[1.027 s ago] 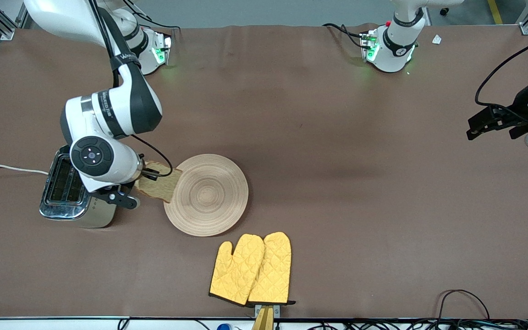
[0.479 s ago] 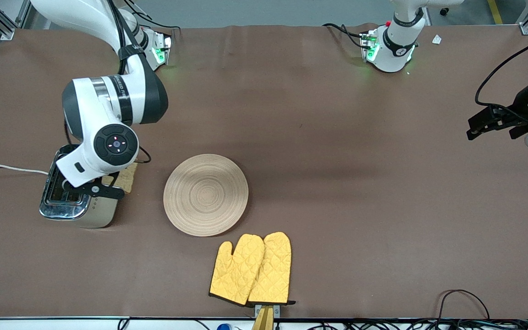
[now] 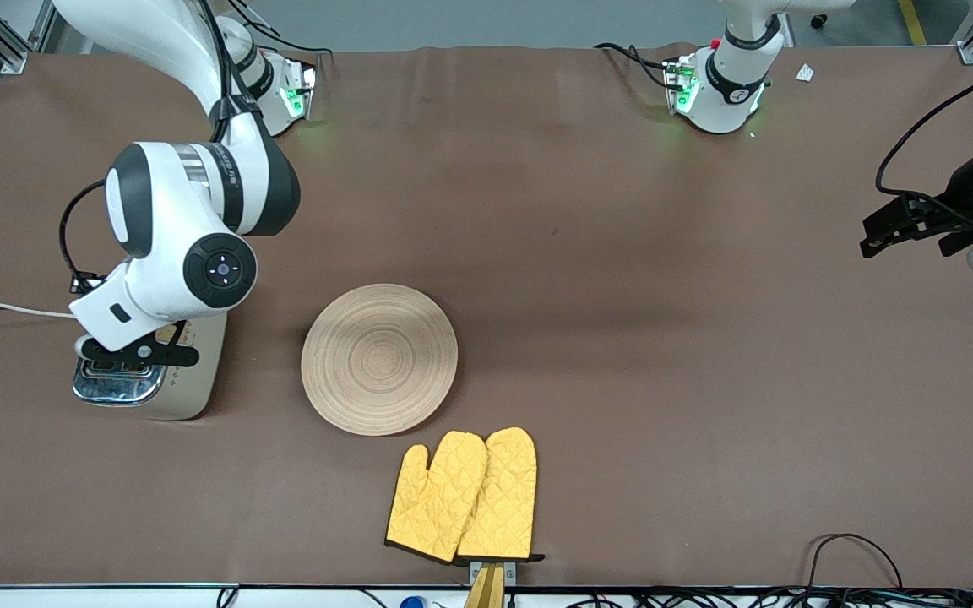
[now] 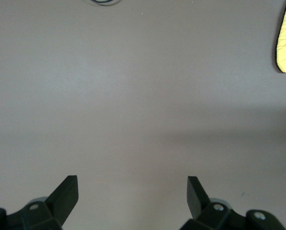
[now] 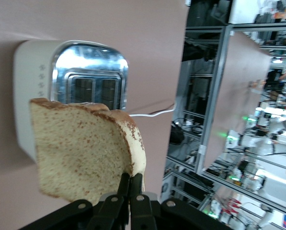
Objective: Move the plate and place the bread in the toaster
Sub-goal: 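Carry the bread upright over the toaster slot with the right gripper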
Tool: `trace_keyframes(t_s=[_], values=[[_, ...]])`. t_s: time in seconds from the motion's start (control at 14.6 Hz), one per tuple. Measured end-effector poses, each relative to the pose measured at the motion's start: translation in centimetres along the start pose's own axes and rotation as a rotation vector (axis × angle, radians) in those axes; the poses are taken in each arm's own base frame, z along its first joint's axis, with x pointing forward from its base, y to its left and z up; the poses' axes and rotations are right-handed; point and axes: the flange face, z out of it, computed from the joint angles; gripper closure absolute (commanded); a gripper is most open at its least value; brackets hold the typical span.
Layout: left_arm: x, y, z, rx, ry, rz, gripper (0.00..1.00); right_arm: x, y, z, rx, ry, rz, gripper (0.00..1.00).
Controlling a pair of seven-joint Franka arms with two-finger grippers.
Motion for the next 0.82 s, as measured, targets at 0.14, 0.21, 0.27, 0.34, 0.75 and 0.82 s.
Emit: trace_keyframes(t_s=[0.14,0.21,0.27,0.34,0.75,0.82], values=[[0.0,0.0,0.0,0.000,0.000,0.000,0.00,0.3,-0.1,1.0,-0.050,-0.006,-0.002,1.00],[0.0,0.0,0.0,0.000,0.000,0.000,0.00,0.5,0.0,1.6,-0.063,-0.013,-0.002,1.00],[0.0,0.0,0.0,0.000,0.000,0.000,0.00,0.7,0.2,2.1,-0.070,-0.019,0.001,1.00],[0.0,0.0,0.0,0.000,0.000,0.000,0.00,0.8,0.5,2.6,-0.072,-0.024,0.006,1.00],[0.0,0.0,0.0,0.000,0.001,0.001,0.00,1.8,0.7,5.9,-0.067,-0.047,-0.002,1.00],[0.0,0.0,0.0,0.000,0.001,0.001,0.00,1.9,0.5,6.4,-0.068,-0.051,-0.007,1.00]])
